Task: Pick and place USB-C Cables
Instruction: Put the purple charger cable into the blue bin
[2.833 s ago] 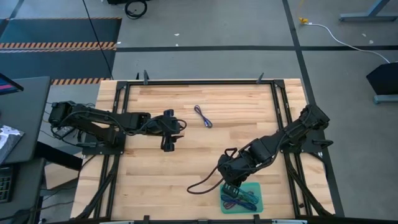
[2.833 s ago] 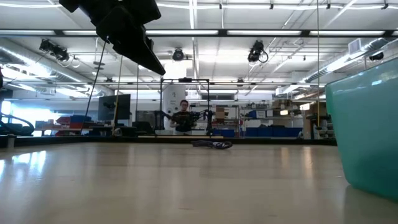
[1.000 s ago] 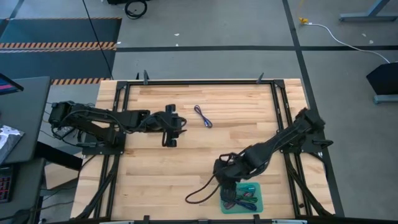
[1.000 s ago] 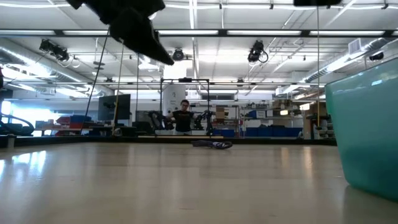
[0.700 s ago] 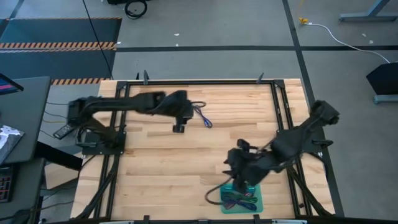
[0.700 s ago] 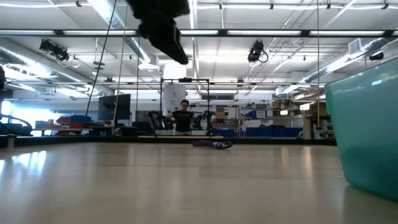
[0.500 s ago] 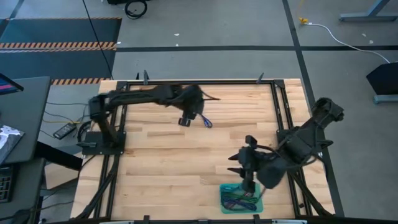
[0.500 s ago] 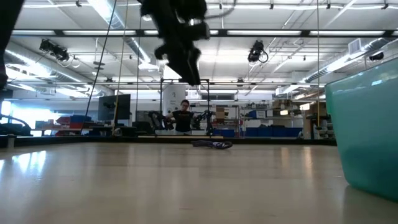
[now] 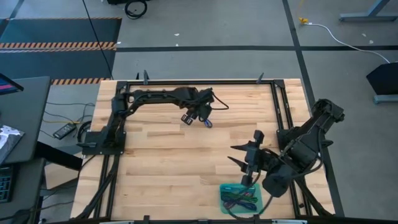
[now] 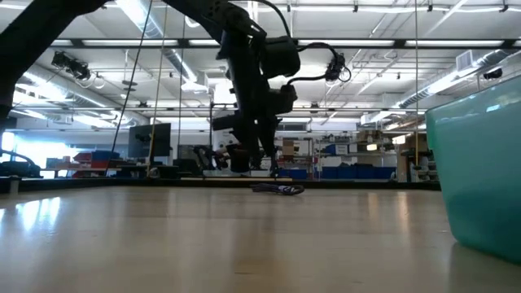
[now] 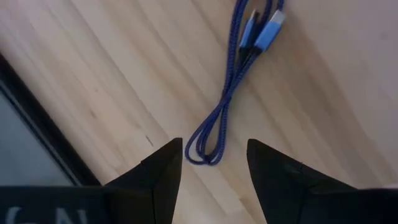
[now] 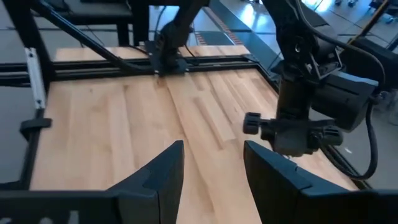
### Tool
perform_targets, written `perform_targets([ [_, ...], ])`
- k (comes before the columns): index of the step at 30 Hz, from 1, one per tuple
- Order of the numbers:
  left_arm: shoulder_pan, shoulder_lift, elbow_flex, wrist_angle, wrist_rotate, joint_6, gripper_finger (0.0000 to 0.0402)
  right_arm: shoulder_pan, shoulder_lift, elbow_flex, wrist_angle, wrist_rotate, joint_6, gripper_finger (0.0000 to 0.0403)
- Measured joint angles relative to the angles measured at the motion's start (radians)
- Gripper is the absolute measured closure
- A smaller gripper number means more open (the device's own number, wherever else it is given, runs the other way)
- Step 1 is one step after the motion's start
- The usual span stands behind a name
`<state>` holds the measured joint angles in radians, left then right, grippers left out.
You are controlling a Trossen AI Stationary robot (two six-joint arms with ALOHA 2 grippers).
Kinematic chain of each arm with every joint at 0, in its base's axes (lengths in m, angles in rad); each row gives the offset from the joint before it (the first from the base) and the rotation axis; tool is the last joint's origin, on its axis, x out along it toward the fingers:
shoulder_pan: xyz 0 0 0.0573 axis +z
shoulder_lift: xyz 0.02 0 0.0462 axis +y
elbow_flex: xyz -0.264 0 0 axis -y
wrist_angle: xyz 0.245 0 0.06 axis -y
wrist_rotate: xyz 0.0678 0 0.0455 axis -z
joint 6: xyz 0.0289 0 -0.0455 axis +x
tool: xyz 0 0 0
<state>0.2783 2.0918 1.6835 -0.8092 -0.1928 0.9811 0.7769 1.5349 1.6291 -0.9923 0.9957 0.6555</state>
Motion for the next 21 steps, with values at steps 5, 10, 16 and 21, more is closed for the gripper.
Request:
perform_targets([
  [5, 0.031, -0.001, 0.001, -0.012, 0.081, 0.010, 0.0214, -0.034, 0.003, 0.000, -0.009, -0.022, -0.001, 0.0231],
  [10, 0.075, 0.032, 0.001, -0.047, 0.099, 0.023, 0.0214, -0.062, 0.003, 0.000, -0.008, -0.030, -0.004, 0.0231],
  [16, 0.147, 0.094, 0.001, 0.011, 0.074, 0.026, 0.0214, -0.092, 0.003, 0.000, 0.009, -0.057, -0.002, 0.0231],
  [21, 0.180, 0.115, 0.001, 0.036, 0.130, 0.023, 0.0217, -0.093, 0.003, 0.000, 0.032, -0.067, -0.001, 0.0231],
])
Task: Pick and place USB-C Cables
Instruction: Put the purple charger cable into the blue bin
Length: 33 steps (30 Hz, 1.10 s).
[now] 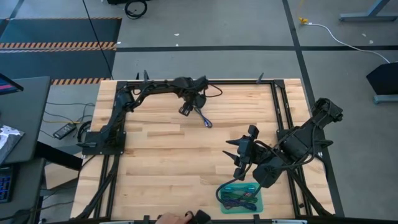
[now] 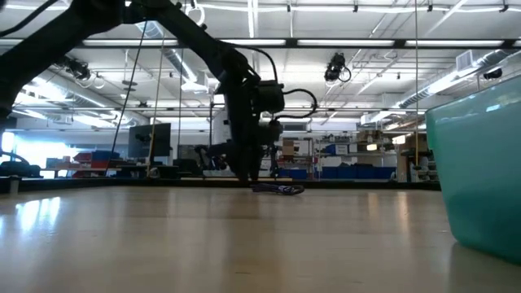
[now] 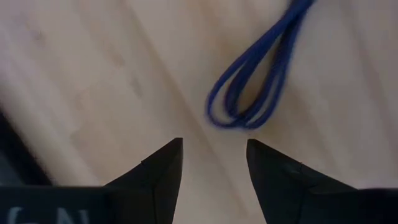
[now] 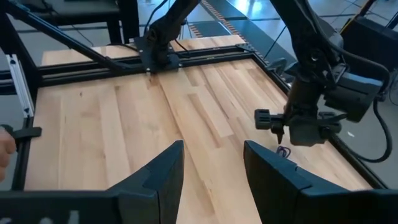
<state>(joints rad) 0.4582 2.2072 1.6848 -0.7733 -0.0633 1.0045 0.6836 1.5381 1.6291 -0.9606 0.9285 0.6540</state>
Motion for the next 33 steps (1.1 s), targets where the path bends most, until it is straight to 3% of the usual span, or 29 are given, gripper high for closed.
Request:
perform_targets([
  [10, -0.038, -0.002, 0.062, -0.018, 0.041, 0.010, 0.0248, -0.024, 0.000, 0.000, 0.003, -0.013, 0.000, 0.0231],
  [24, -0.047, 0.024, 0.078, -0.107, 0.070, -0.056, 0.0251, -0.021, 0.000, 0.000, 0.009, -0.069, 0.008, 0.0231],
  [33, -0.089, 0.050, 0.077, -0.109, -0.005, -0.103, 0.0258, -0.017, 0.000, 0.000, 0.027, -0.069, 0.008, 0.0231],
])
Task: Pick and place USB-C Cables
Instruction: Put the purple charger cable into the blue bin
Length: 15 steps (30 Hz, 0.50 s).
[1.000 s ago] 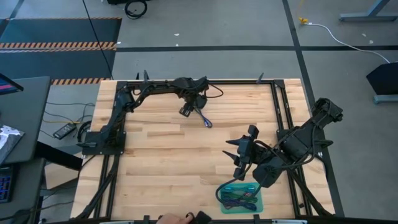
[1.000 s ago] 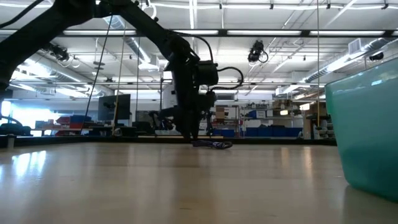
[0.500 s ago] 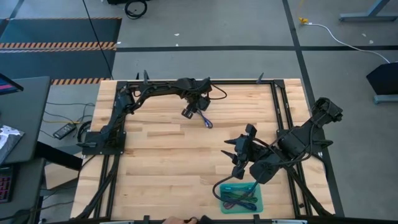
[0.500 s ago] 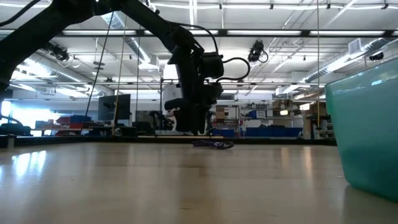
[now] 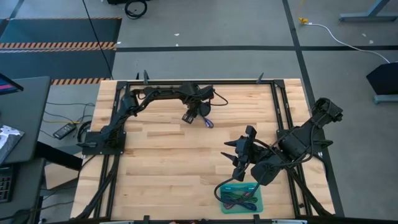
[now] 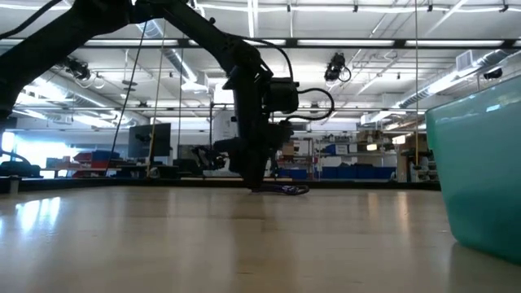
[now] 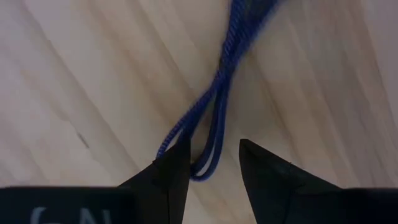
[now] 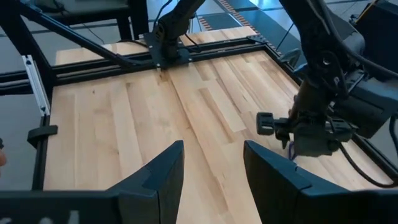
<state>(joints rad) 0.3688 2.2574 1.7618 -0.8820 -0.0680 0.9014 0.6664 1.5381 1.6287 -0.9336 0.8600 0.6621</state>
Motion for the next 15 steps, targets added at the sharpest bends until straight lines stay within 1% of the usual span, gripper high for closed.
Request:
perform_targets([
  [2, -0.008, 0.000, 0.010, 0.001, -0.006, -0.025, 0.0268, 0.003, 0.000, 0.000, 0.013, -0.003, 0.002, 0.0231],
  [4, -0.011, -0.002, 0.023, -0.017, 0.009, -0.033, 0.0287, 0.008, 0.000, 0.000, 0.021, -0.007, 0.008, 0.0231],
  [6, -0.019, -0.002, 0.023, -0.038, 0.013, -0.049, 0.0321, 0.013, 0.000, 0.000, 0.030, -0.007, 0.008, 0.0231],
  [8, -0.025, -0.001, 0.022, -0.064, 0.012, -0.067, 0.0370, 0.017, 0.000, 0.000, 0.035, -0.007, 0.009, 0.0231],
  [9, -0.028, -0.001, 0.022, -0.074, 0.013, -0.080, 0.0385, 0.020, 0.000, 0.000, 0.037, -0.007, 0.014, 0.0231],
  [12, -0.038, -0.001, 0.022, -0.104, 0.013, -0.121, 0.0396, 0.028, 0.000, 0.000, 0.043, -0.007, 0.024, 0.0231],
  [15, -0.054, -0.001, 0.021, -0.104, 0.026, -0.150, 0.0398, 0.043, 0.000, 0.000, 0.055, -0.007, 0.028, 0.0231],
])
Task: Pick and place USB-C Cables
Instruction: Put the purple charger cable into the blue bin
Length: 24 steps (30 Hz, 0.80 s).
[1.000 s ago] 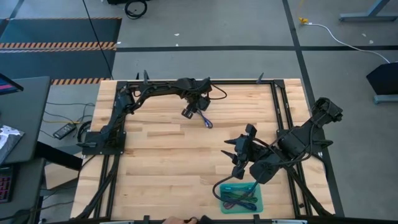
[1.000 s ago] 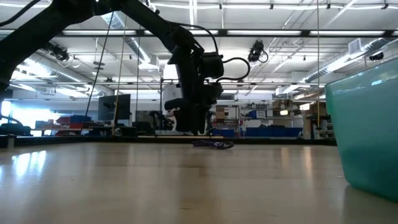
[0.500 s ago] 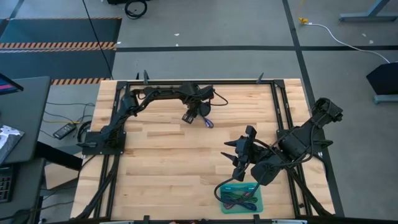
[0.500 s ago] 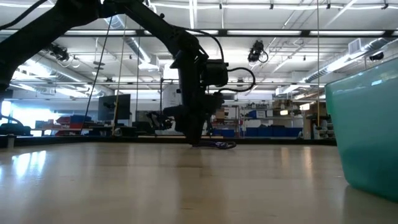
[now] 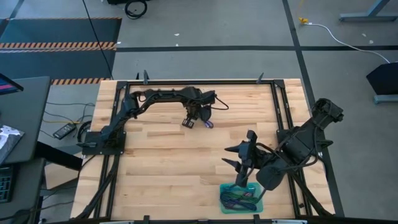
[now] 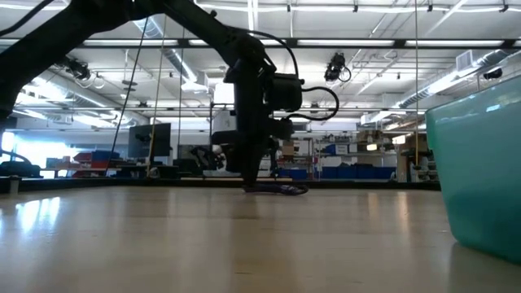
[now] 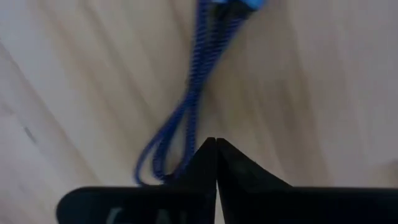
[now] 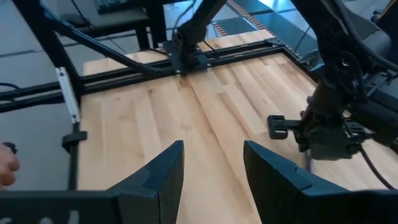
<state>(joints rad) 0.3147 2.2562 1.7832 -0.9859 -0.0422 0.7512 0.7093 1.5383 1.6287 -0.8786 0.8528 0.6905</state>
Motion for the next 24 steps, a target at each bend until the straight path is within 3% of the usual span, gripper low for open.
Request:
perform_targets([
  [8, -0.058, -0.032, 0.000, -0.109, -0.012, -0.057, 0.0399, 0.048, 0.000, 0.000, 0.028, 0.000, 0.015, 0.0231],
  [13, -0.051, -0.046, 0.000, 0.028, -0.129, -0.052, 0.0383, 0.050, 0.000, 0.000, 0.025, 0.000, -0.003, 0.0231],
  [17, -0.029, -0.046, 0.000, 0.079, -0.116, -0.052, 0.0331, 0.047, 0.000, 0.000, 0.022, 0.001, -0.013, 0.0231],
  [24, -0.019, -0.037, 0.000, 0.082, -0.015, -0.073, 0.0206, 0.040, 0.000, 0.000, 0.015, 0.016, -0.037, 0.0231],
])
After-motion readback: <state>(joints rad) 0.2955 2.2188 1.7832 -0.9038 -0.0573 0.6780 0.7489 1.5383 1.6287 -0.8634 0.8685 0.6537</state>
